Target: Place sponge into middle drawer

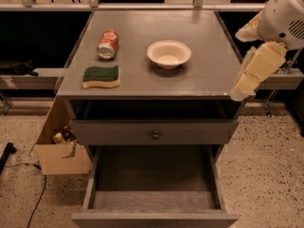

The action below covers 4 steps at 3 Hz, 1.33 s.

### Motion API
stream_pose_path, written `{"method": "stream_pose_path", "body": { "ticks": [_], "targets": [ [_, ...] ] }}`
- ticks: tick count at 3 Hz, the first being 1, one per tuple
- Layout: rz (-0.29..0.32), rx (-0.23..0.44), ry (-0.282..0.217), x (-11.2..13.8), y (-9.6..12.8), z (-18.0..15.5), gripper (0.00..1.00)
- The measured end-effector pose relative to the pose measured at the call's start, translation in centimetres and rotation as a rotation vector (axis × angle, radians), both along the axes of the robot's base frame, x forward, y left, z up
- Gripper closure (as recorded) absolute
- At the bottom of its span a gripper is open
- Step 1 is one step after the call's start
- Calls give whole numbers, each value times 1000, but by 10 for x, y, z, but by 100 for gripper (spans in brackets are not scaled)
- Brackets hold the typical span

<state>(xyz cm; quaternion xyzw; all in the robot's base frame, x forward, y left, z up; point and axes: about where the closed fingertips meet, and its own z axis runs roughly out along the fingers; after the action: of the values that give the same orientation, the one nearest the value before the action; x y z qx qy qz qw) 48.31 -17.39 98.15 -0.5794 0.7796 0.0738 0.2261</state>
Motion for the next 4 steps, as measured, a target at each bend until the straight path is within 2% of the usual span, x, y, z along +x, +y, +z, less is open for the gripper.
{"method": "stream_pose_path", "body": {
  "ticks": [1, 2, 3, 4],
  "targets": [
    [-24, 87, 36, -12, -58, -2, 0],
    [-91, 197, 28, -41, -186, -18, 0],
    [-148, 276, -28, -41, -256, -32, 0],
    [-173, 329, -102, -1, -267, -40, 0]
  ]
}}
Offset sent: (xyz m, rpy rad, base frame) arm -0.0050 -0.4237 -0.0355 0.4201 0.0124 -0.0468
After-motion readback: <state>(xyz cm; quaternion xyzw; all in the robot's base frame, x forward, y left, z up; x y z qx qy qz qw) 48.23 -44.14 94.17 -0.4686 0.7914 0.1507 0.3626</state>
